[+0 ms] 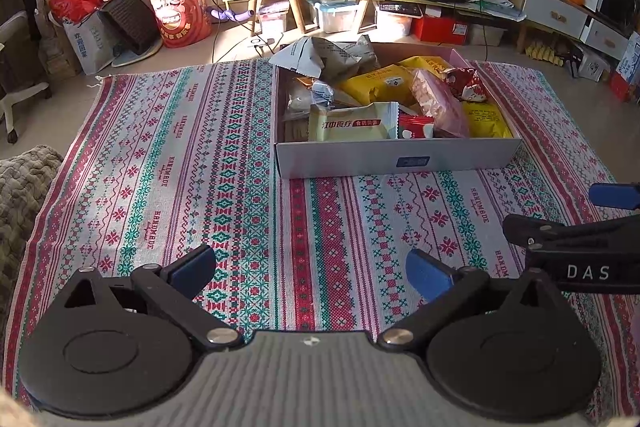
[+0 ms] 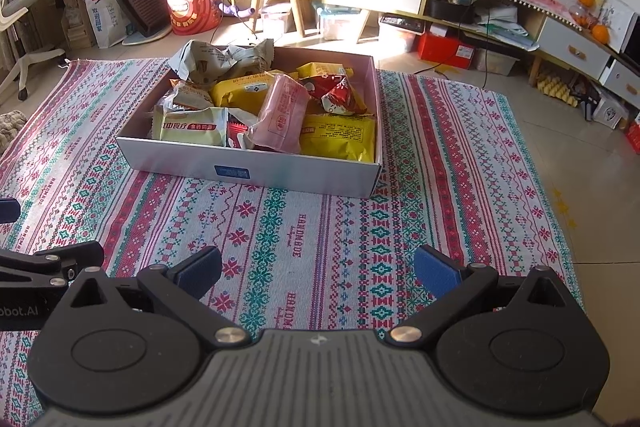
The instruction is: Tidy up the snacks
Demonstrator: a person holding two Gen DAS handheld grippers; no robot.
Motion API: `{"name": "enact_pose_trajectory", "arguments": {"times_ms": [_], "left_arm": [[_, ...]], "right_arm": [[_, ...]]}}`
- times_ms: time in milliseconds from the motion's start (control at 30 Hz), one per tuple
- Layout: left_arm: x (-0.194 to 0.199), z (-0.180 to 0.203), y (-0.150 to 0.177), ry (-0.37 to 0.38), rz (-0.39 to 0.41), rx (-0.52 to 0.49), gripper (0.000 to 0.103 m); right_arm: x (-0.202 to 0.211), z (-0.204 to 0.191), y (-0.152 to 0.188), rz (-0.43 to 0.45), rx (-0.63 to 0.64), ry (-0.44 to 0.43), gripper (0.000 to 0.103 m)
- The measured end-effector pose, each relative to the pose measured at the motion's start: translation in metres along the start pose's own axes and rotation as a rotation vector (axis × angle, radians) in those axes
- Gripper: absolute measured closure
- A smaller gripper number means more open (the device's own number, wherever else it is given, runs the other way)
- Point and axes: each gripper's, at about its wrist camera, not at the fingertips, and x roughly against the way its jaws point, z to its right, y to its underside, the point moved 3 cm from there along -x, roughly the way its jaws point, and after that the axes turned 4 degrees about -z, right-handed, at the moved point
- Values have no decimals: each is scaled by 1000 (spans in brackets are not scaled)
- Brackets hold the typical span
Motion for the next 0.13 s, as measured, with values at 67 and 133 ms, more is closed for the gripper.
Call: {"name": "enact_pose_trajectory", "arguments": {"times_ms": [67,133], "left_arm": [[0,-1,1,0,-1,2,0],[0,-4,3,0,-4,6,0]], "right_arm": [[-1,1,1,1,-1,3,1],[-3,1,2,0,-5,8,1]]}}
